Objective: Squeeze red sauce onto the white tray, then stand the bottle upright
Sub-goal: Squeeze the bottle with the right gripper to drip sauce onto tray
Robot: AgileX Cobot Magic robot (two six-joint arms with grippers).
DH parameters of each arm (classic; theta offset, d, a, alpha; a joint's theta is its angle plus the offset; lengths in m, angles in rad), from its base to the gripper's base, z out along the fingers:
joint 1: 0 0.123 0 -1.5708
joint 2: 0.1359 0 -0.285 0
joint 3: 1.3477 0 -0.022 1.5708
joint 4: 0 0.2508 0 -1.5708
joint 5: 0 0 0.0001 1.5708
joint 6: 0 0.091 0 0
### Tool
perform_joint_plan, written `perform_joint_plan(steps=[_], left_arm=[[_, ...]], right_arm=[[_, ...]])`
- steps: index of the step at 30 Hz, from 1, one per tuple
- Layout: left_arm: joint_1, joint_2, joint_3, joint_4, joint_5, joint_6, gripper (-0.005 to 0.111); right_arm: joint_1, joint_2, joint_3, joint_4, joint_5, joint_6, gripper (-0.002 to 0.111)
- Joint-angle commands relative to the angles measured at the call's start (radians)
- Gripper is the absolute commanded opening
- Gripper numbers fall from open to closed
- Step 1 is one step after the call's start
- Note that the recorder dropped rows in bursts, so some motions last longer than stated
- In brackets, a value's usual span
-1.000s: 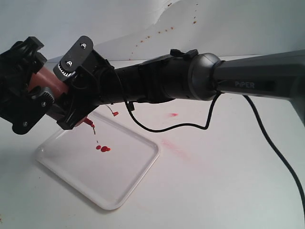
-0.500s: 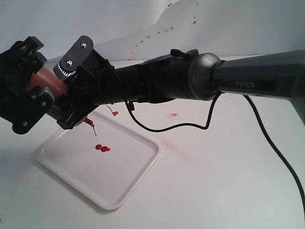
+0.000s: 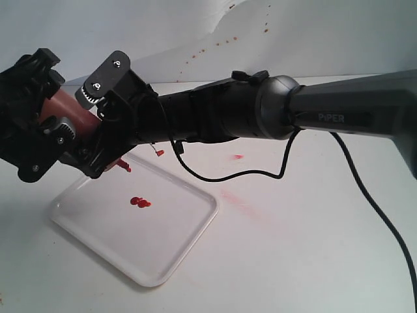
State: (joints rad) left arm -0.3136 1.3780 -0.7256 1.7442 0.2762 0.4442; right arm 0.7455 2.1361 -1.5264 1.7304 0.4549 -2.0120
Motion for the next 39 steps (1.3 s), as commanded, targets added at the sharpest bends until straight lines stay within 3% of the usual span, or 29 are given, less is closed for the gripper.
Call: perform_joint_plan(steps=[1,5,9,13,14,31,33,34,35,37,39], left_arm=[[-0.005,-0.014,-0.013,0.000,0.009,-0.027,0.000],[-0.005,-0.014,-0.013,0.000,0.009,-0.027,0.000],[-0.005,-0.014,-0.013,0.000,0.009,-0.027,0.000],[-0.005,-0.014,-0.013,0.000,0.009,-0.027,0.000],[-0.005,-0.014,-0.013,0.000,0.009,-0.027,0.000],[-0.005,-0.014,-0.013,0.000,0.009,-0.029,0.000],[-0.005,-0.014,-0.013,0.000,0.009,-0.029,0.000],[-0.005,-0.014,-0.013,0.000,0.009,-0.031,0.000],[-0.005,-0.014,-0.013,0.000,0.009,-0.036,0.000],[-0.005,-0.014,-0.013,0.000,0.009,-0.043,0.000],[-0.005,-0.014,-0.013,0.000,0.009,-0.043,0.000]], right_arm=[[0.002,-0.003,0.001,0.014,-0.024,0.002,0.105],[0.002,-0.003,0.001,0.014,-0.038,-0.017,0.093],[0.002,-0.003,0.001,0.014,-0.037,-0.025,0.054],[0.002,-0.003,0.001,0.014,-0.037,-0.025,0.004],[0.002,-0.003,0.001,0.014,-0.033,-0.023,0.000],[0.002,-0.003,0.001,0.014,-0.033,-0.023,0.002],[0.002,-0.003,0.001,0.014,-0.033,-0.023,0.014],[0.002,-0.003,0.001,0.014,-0.033,-0.023,0.030],[0.002,-0.003,0.001,0.014,-0.033,-0.023,0.037],[0.002,-0.003,0.001,0.014,-0.033,-0.023,0.069],[0.002,-0.003,0.001,0.014,-0.033,-0.023,0.090]])
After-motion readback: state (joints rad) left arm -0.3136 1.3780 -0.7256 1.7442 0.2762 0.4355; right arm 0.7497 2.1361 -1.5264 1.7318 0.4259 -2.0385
